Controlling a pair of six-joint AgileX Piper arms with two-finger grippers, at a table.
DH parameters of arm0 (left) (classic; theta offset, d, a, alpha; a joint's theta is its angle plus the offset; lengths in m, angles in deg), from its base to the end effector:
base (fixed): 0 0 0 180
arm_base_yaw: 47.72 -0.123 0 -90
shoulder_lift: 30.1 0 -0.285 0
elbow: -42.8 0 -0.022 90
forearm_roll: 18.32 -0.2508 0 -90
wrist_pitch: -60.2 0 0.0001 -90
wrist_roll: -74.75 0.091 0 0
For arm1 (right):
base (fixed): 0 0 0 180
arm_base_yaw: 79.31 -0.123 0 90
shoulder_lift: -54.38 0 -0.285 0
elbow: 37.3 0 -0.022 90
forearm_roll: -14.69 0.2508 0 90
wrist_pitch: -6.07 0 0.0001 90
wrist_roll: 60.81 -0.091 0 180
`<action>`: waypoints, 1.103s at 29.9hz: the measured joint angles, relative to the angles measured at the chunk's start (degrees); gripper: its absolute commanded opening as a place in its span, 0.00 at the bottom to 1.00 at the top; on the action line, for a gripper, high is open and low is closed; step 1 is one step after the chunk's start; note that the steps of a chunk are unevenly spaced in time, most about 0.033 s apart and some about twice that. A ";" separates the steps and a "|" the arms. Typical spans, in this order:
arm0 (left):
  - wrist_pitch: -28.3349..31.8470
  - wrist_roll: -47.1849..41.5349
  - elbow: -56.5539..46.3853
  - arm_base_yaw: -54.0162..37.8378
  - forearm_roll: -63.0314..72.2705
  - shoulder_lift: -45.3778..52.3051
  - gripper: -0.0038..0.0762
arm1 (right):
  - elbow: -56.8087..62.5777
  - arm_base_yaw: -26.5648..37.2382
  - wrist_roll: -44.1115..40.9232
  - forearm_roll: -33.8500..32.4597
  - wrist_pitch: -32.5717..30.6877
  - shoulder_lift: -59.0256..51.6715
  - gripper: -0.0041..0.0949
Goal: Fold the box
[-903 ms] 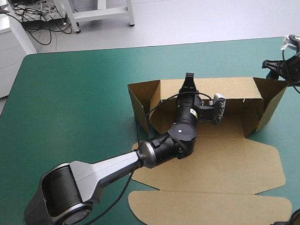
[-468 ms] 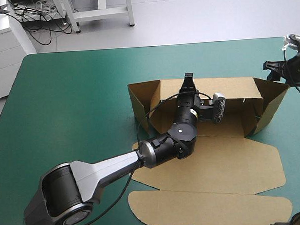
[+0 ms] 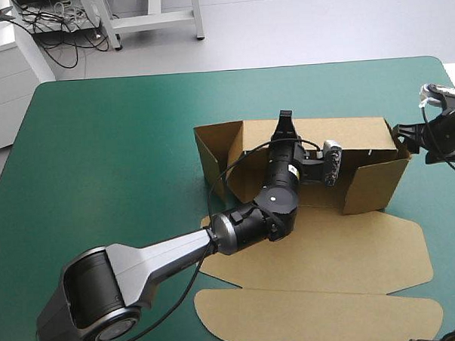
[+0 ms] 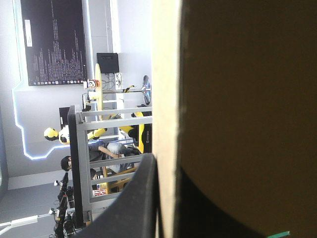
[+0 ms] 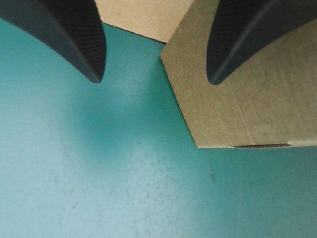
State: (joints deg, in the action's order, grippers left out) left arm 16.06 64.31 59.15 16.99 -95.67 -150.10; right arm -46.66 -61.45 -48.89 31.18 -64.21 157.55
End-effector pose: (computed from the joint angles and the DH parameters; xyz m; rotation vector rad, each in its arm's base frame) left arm 0.2489 -0.3818 0.3031 1.4932 1.2709 0.7197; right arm 0.3327 -0.0817 0.3218 0.2275 2.7792 0.2857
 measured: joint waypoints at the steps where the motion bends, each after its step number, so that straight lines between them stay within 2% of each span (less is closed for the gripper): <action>1: 0.00 0.00 0.00 0.00 0.00 0.00 0.04 | 0.88 0.00 0.52 0.58 0.42 -0.95 0.60; 5: 0.00 0.00 0.00 0.00 0.00 0.00 0.04 | 6.09 0.00 3.13 4.27 3.75 -5.65 0.60; 17: -0.05 0.00 0.00 0.00 0.00 0.00 0.04 | 28.05 0.00 17.22 14.07 21.36 -19.78 0.60; 22: -0.19 0.00 0.00 0.00 0.00 0.00 0.04 | 31.84 0.46 19.97 15.04 22.06 -22.56 0.60; 30: -0.10 -0.49 0.00 0.00 0.00 0.00 0.04 | 32.96 0.46 23.52 14.49 19.27 -24.71 0.60; 33: -0.02 -0.89 0.00 0.00 0.00 0.00 0.04 | 32.96 0.40 25.06 16.26 16.68 -24.91 0.60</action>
State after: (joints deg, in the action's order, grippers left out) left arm 16.04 63.43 59.15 16.99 -95.67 -150.10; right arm -13.70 -61.05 -23.83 47.44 -47.53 132.64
